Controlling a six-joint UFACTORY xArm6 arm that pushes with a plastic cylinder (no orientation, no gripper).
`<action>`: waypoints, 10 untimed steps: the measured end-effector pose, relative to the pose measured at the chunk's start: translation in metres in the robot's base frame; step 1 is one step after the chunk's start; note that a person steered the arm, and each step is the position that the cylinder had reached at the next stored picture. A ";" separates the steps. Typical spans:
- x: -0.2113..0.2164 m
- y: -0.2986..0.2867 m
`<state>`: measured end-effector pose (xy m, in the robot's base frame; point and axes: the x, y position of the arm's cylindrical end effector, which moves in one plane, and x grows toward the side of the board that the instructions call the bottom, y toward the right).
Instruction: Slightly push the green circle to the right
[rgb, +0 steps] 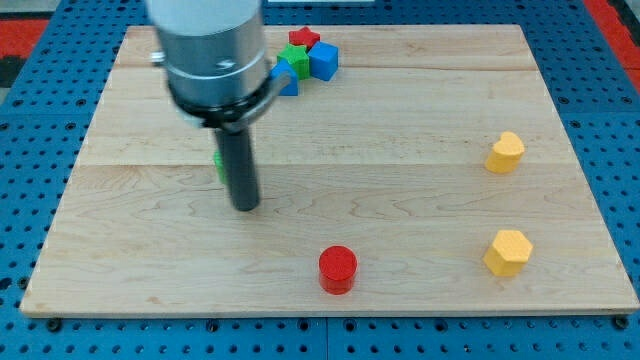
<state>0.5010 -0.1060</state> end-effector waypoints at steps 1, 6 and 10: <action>-0.050 -0.008; -0.154 0.063; 0.019 0.161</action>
<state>0.5203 0.0550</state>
